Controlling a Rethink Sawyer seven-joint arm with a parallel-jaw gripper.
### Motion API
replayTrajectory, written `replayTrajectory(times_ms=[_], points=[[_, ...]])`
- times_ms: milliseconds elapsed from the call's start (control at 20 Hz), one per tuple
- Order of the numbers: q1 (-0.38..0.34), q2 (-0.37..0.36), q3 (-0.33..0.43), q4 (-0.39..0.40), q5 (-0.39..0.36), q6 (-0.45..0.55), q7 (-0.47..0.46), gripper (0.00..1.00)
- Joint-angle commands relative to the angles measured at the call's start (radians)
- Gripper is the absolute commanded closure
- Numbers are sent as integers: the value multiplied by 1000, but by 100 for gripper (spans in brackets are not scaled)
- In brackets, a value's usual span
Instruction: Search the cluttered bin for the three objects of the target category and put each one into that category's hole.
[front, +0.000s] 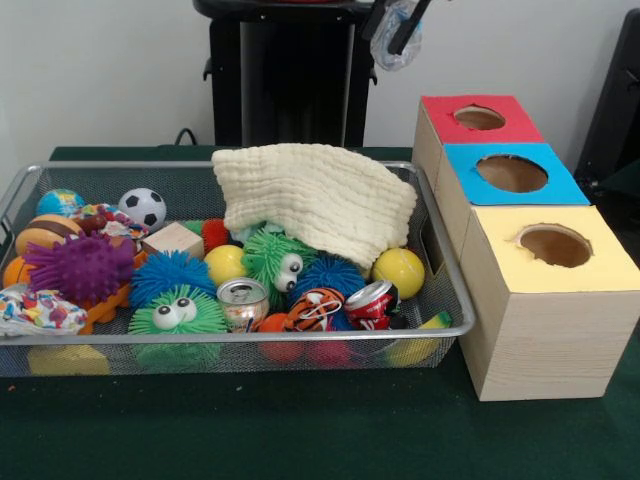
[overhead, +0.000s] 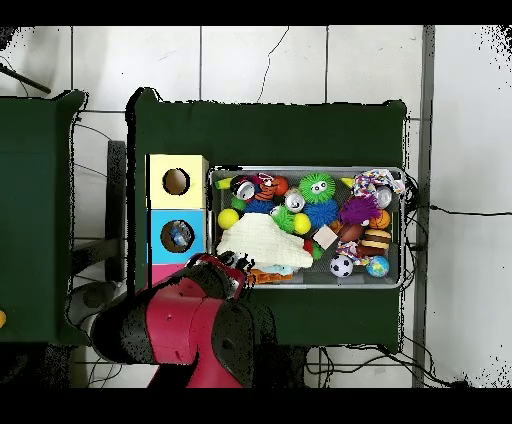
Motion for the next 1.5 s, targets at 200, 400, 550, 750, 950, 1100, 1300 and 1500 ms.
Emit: replayTrajectory(times_ms=[200, 400, 550, 750, 950, 1100, 1300, 1500], points=[[41, 162, 23, -138, 111, 27, 305, 100], [67, 212, -1, -166, 151, -14, 326, 100], [86, 244, -21, -173, 177, -50, 337, 100], [109, 284, -51, -197, 212, -55, 336, 100], [135, 332, -88, -235, 247, -53, 343, 100], [142, 347, -106, -250, 273, -46, 333, 100], [140, 351, -120, -254, 298, -35, 306, 100], [135, 345, -125, -254, 313, -29, 283, 100]])
